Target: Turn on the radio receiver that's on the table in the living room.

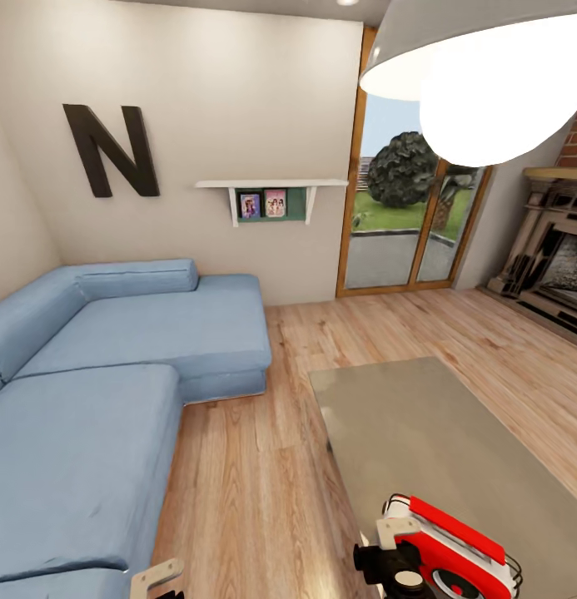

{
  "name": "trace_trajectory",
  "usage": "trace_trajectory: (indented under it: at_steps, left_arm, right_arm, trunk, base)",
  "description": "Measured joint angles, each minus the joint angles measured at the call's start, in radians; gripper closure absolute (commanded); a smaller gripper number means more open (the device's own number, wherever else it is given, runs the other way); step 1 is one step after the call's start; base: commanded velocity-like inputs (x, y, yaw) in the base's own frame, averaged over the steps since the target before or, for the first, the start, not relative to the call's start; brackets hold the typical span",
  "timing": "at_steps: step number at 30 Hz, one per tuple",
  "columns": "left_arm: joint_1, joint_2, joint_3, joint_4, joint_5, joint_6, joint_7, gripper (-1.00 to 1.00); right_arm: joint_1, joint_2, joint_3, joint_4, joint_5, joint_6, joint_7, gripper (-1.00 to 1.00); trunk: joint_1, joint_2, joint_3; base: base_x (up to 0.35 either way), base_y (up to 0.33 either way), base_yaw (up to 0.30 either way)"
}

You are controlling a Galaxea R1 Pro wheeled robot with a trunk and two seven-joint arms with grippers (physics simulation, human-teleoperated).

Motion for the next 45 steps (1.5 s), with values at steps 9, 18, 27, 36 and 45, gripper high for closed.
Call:
trace_trajectory:
  at_steps: [9, 18, 27, 36, 45]
  left_arm:
    - [0.000, 0.000, 0.000, 0.000, 0.000, 0.000, 0.000, -1.00]
    - [0.000, 0.000, 0.000, 0.000, -0.001, 0.000, 0.001, -1.00]
    - [0.000, 0.000, 0.000, 0.000, 0.000, 0.000, 0.001, -1.00]
    - [0.000, 0.000, 0.000, 0.000, -0.001, 0.001, 0.003, -1.00]
    - [0.000, 0.000, 0.000, -0.001, -0.001, 0.000, 0.000, -1.00]
  right_arm:
    - [0.000, 0.000, 0.000, 0.000, 0.000, 0.000, 0.000, -1.00]
    - [0.000, 0.000, 0.000, 0.000, 0.000, 0.000, 0.000, -1.00]
    - [0.000, 0.000, 0.000, 0.000, 0.000, 0.000, 0.000, -1.00]
    - [0.000, 0.000, 0.000, 0.000, 0.003, -0.002, 0.000, -1.00]
    - [0.000, -0.005, -0.032, -0.008, 0.011, 0.001, -0.003, -1.00]
  trunk:
    - [0.000, 0.000, 0.000]
    - [0.000, 0.000, 0.000]
    - [0.000, 0.000, 0.000]
    - [0.000, 0.000, 0.000]
    - [0.000, 0.000, 0.000]
  base:
    - [0.168, 0.000, 0.000]
    - [0.277, 0.000, 0.000]
    - [0.019, 0.000, 0.000]
    - [0.000, 0.000, 0.000]
    - [0.000, 0.000, 0.000]
